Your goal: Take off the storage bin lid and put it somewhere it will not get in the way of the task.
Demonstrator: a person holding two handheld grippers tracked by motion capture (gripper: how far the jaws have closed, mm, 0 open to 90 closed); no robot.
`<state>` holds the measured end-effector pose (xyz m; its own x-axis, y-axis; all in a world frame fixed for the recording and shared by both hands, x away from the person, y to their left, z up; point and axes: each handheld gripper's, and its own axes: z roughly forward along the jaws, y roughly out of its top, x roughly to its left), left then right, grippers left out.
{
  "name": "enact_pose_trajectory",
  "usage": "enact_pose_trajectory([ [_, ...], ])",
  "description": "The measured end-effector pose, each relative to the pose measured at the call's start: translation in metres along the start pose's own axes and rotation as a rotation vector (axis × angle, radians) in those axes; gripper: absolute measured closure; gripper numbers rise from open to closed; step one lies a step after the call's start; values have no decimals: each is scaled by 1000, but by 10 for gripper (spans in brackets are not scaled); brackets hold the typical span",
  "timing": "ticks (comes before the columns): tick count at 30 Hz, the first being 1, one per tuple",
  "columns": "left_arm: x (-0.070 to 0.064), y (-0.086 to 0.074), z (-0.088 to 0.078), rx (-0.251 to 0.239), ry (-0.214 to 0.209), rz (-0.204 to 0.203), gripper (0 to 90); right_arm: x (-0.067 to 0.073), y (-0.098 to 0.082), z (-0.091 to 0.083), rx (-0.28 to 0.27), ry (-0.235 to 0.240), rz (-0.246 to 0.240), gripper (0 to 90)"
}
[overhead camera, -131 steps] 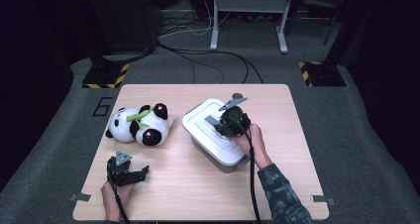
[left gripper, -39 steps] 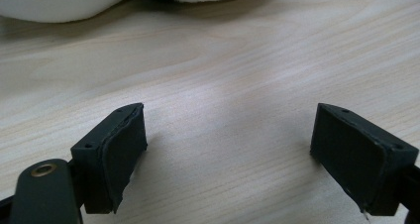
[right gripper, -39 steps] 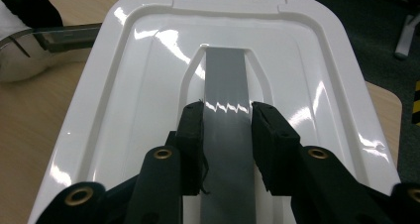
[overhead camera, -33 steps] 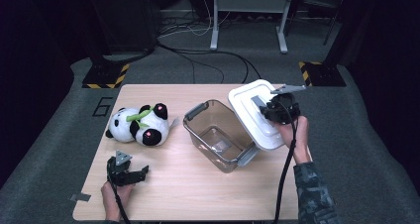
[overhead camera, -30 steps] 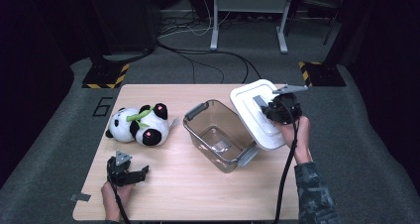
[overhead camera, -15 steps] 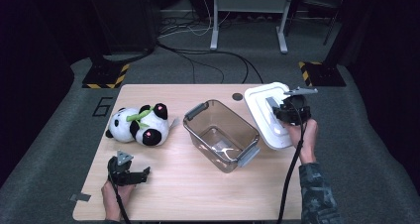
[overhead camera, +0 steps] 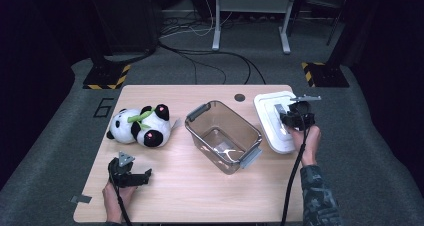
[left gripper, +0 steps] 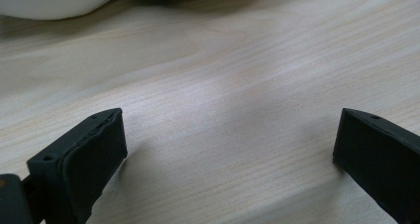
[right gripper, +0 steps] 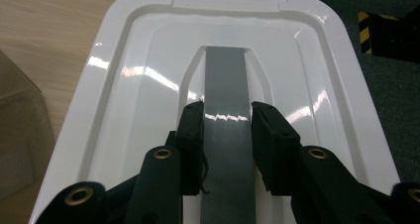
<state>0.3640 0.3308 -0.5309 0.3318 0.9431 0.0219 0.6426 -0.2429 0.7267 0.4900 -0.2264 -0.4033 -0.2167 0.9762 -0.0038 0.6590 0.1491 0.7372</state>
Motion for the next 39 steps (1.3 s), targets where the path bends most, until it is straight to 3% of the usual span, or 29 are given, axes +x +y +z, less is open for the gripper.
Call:
enact_pose_trajectory([
  [3, 0, 0, 0, 0, 0, 0, 0, -3, -9, 16, 16, -13, 29, 663],
  [12, 0, 0, 0, 0, -2, 0, 0, -6, -24, 40, 49, -25, 85, 663],
  [22, 0, 0, 0, 1, -4, -1, 0, -5, -33, 57, 82, -62, 137, 663],
  [28, 0, 0, 0, 2, -4, -1, 0, -6, -36, 66, 79, -72, 169, 663],
  [29, 0, 0, 0, 0, -5, -2, 0, -6, -37, 69, 69, -74, 196, 663],
  [33, 0, 0, 0, 2, -5, -1, 1, -8, -38, 73, 64, -87, 212, 663],
  [34, 0, 0, 0, 2, -6, -2, 1, -8, -38, 75, 74, -91, 234, 663],
  [39, 0, 0, 0, 2, -6, -3, 1, -8, -39, 80, 80, -108, 247, 663],
])
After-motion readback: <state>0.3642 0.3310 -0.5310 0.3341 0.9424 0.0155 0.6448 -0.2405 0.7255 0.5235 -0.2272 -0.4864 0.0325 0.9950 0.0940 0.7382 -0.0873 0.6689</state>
